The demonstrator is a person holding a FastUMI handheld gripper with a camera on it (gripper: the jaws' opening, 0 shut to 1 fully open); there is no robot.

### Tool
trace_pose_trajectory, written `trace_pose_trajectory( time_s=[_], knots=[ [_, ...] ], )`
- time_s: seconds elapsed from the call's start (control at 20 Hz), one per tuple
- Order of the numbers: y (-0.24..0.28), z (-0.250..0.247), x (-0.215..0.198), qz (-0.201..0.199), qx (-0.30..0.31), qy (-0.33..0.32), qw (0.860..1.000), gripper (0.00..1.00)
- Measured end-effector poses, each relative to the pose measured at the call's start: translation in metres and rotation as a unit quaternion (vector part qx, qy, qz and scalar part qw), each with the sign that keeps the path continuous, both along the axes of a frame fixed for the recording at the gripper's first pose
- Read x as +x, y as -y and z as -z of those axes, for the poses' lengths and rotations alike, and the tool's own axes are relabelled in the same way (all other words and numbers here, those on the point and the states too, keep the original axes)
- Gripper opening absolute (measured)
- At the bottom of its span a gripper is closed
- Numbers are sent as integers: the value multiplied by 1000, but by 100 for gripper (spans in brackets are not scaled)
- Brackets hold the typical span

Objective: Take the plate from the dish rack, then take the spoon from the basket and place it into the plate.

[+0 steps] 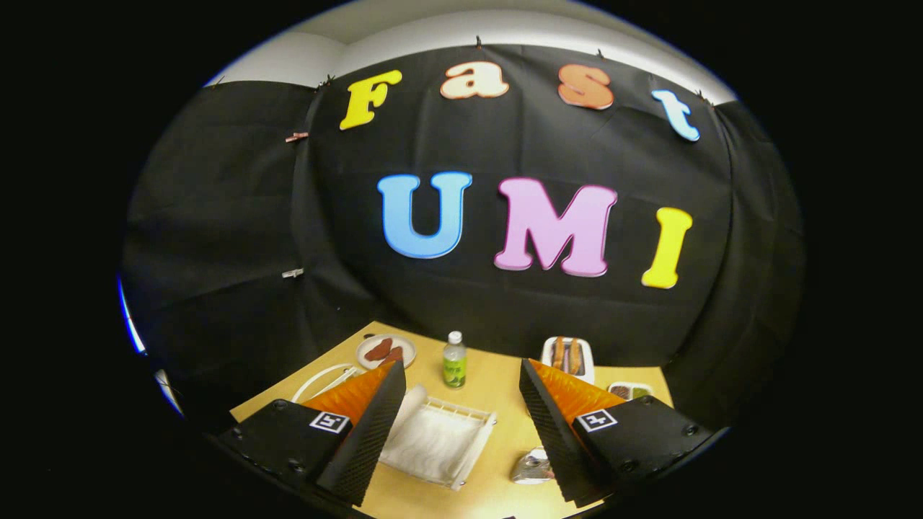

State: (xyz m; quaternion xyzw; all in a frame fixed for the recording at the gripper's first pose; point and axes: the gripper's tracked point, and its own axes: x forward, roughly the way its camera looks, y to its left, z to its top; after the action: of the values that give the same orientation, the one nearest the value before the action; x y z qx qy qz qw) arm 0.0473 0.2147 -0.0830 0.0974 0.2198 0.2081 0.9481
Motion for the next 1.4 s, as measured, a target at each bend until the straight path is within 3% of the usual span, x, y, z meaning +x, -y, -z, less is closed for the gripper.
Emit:
trace_pose_trajectory(
  time_s=[0.2,0.4,0.9,0.95,1.05,1.15,1.3,1.4],
  knots=[
    [-53,53,9,-39,-5,-105,994,98],
    [-95,109,16,-54,-27,-188,980,98],
    [-146,195,29,-41,-93,-281,954,95],
    [-147,200,30,-34,-100,-287,952,87],
    [-145,207,31,-19,-116,-301,947,61],
    [-143,212,31,-13,-139,-309,941,48],
    [-123,223,19,1,-205,-352,913,40],
    [-124,221,24,-4,-212,-355,910,35]
  ],
)
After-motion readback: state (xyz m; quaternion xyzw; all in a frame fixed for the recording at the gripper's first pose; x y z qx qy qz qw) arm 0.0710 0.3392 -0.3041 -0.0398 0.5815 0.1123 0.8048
